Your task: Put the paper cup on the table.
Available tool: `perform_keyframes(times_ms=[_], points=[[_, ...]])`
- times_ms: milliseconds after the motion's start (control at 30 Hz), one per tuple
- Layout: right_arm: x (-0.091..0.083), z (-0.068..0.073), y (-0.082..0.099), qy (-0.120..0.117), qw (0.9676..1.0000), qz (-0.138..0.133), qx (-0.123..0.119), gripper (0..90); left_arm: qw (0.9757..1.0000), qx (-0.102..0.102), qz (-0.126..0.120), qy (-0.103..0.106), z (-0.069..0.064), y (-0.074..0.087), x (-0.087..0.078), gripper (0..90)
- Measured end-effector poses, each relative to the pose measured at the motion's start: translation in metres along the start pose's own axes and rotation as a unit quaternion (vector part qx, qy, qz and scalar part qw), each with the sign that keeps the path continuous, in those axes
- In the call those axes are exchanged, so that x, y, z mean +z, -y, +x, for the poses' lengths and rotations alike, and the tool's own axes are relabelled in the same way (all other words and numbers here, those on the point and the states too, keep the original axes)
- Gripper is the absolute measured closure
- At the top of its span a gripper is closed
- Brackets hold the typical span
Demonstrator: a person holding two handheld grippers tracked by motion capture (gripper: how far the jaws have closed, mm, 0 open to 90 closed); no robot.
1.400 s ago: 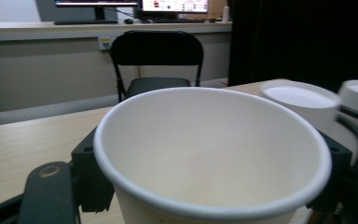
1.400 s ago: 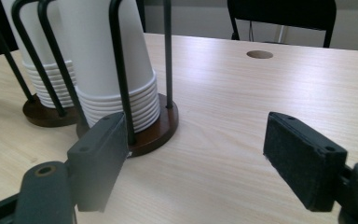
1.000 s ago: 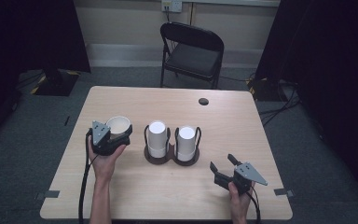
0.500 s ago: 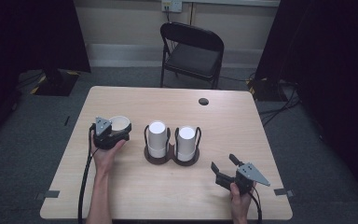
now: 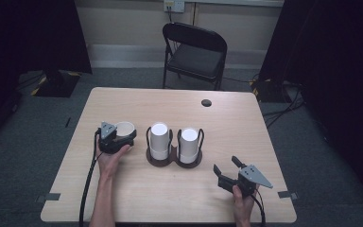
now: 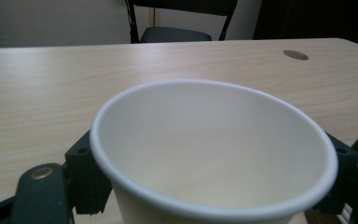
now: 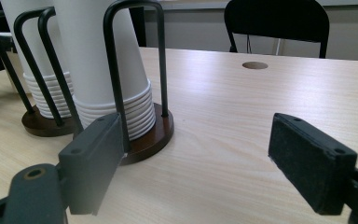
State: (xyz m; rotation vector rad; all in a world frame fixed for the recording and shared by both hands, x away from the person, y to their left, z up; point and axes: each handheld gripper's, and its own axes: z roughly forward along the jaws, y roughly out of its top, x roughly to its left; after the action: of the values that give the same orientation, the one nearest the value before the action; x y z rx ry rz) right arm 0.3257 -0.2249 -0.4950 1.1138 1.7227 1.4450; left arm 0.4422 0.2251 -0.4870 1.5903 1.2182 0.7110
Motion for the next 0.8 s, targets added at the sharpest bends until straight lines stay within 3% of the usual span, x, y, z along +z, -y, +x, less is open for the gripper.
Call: perform_keyframes(times_ms=[200, 400, 467, 533, 800], points=[[0.0, 0.0, 0.0, -0.001, 1.0, 0.001, 0.002, 17.2, 0.9998, 0.001, 0.019, 0.005, -0.003, 0.004, 0.002, 16.3], [0.0, 0.0, 0.0, -0.002, 1.0, 0.002, 0.003, 17.3, 0.9997, -0.003, 0.022, -0.002, -0.001, 0.003, -0.002, 15.5], [0.0, 0.0, 0.0, -0.002, 1.0, 0.002, 0.003, 17.3, 0.9999, -0.004, 0.012, 0.001, -0.001, 0.005, -0.005, 15.5], [0.0, 0.0, 0.0, -0.001, 1.0, 0.001, 0.003, 17.3, 0.9999, -0.013, 0.005, 0.0, -0.002, 0.008, -0.008, 15.5], [0.0, 0.0, 0.0, 0.001, 1.0, -0.001, 0.004, 17.4, 0.9994, -0.002, 0.026, -0.02, -0.005, 0.009, -0.01, 15.5]])
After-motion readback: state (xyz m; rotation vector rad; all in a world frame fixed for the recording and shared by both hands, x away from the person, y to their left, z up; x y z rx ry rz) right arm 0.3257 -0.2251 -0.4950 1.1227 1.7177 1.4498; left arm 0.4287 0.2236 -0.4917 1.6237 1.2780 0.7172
